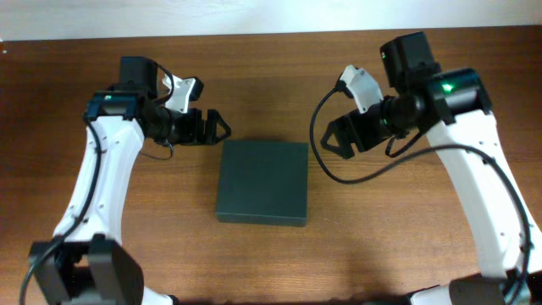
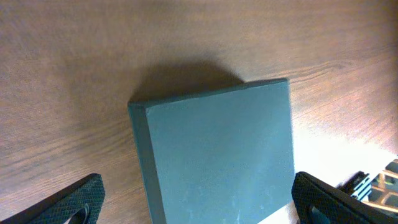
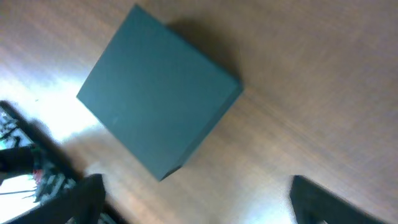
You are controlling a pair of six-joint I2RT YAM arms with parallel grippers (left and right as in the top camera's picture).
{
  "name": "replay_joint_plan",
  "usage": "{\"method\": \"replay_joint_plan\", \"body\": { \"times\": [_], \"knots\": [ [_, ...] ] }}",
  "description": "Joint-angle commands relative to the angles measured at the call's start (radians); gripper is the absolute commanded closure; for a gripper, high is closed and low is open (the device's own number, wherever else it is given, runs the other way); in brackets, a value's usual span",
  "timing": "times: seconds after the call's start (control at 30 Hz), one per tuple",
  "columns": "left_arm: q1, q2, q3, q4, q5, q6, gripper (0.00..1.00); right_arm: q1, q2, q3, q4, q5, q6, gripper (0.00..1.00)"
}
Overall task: Pack container
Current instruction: 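Release the lid and pull both grippers back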
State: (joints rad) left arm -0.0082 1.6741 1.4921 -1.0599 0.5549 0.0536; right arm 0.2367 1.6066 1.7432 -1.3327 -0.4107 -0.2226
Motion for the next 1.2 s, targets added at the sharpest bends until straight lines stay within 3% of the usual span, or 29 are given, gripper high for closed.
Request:
{"method": "replay_joint_plan", "body": {
  "times": [0.0,0.2,0.53,0.97,1.17],
  "knots": [
    [-0.002,-0.075,0.063,0.000,-0.006,0.023,0.01,0.005,-0.047,0.013,0.015,0.034,-0.004,0.01],
    [-0.002,-0.155,0.161,-0.037,-0.005,0.023,0.01,0.005,-0.074,0.014,0.004,0.022,0.032,0.01],
    [-0.002,-0.430,0.177,-0.251,-0.124,0.054,0.01,0.005,-0.367,-0.034,-0.087,0.015,-0.156,0.01],
    [-0.002,-0.990,-0.221,-0.231,-0.107,0.030,0.01,0.005,-0.942,-0.522,0.039,0.014,-0.160,0.01],
    [-0.002,-1.179,-0.345,-0.227,-0.108,0.011,0.01,0.005,-1.041,-0.603,0.040,0.015,-0.109,0.01]
  ]
}}
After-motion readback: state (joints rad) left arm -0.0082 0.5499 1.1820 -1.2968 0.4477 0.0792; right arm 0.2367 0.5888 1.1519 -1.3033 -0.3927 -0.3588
